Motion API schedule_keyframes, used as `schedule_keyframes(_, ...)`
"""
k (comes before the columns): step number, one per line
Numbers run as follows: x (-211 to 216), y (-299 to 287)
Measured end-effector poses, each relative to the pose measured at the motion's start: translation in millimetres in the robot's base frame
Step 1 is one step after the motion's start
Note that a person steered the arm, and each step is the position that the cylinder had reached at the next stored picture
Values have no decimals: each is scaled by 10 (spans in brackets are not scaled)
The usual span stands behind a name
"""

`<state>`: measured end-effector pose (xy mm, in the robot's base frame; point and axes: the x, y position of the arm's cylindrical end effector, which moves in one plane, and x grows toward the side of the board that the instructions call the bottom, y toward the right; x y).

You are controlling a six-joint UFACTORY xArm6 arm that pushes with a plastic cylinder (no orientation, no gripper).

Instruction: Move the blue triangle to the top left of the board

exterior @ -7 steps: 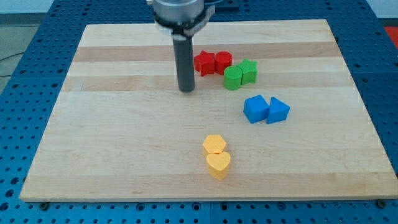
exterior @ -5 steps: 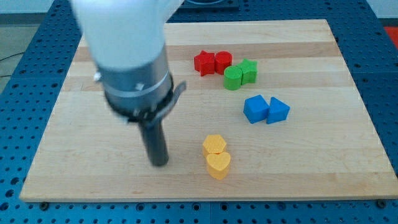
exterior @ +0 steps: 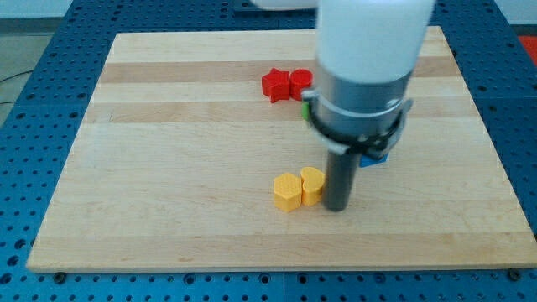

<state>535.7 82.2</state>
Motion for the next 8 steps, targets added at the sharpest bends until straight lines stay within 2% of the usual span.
schedule_keyframes(1,-237,448)
schedule_keyframes(3,-1010,517)
schedule_keyframes(4,-1441,312)
schedule_keyframes(5,-1609,-117)
schedule_keyframes(6,-1542,-90)
schedule_keyframes(7,-1252,125)
schedule_keyframes(8,-1082,-175)
